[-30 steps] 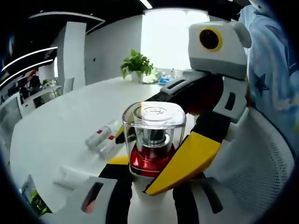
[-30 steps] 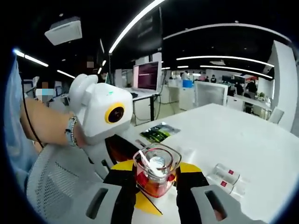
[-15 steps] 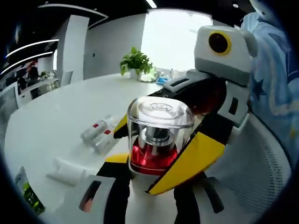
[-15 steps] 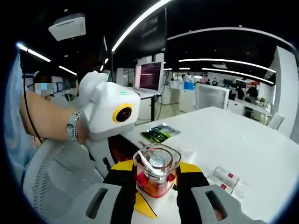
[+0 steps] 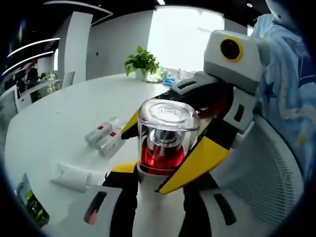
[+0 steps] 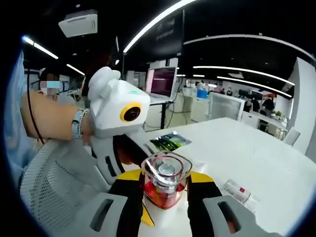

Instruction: Arrange the skincare products in the storage area until every visible bottle or jar stands upright without overlapping.

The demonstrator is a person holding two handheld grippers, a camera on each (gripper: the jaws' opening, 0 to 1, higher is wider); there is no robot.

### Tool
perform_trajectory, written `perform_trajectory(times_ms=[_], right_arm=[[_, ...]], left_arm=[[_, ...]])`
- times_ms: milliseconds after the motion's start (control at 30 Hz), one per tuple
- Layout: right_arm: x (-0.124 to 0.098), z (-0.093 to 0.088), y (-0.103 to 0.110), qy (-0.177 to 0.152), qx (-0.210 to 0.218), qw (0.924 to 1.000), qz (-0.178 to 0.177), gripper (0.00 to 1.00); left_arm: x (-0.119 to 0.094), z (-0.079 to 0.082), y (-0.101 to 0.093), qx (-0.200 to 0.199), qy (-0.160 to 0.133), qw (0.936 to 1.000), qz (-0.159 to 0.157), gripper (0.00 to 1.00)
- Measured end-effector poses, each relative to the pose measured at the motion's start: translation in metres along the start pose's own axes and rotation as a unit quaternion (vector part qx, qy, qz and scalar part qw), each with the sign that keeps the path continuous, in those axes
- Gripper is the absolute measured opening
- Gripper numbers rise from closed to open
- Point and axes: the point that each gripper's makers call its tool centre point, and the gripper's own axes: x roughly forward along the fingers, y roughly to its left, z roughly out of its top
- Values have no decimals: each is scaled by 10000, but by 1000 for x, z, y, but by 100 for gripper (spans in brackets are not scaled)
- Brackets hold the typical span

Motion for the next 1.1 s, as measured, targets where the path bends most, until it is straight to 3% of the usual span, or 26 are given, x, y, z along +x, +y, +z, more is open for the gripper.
perform_trajectory(times_ms=[333, 467, 633, 800, 1100], right_arm=[[2, -12, -5, 238, 181, 9996, -2, 36], [1, -13, -4, 283, 198, 9994, 72, 36], [1, -22, -2, 598, 335, 9972, 310, 34], [-2, -30, -1, 761, 380, 9957, 354, 34], [-8, -36, -6, 893, 504, 9941, 357, 36]], left_arm=[[2, -6, -1, 131, 185, 9997, -6, 34], [1, -8, -1, 176, 231, 9996, 13, 33], [0, -17, 0, 275, 469, 9985, 33, 33], [2, -24, -1, 401, 664, 9970, 32, 34], [0, -29, 1, 440, 768, 9960, 77, 31]])
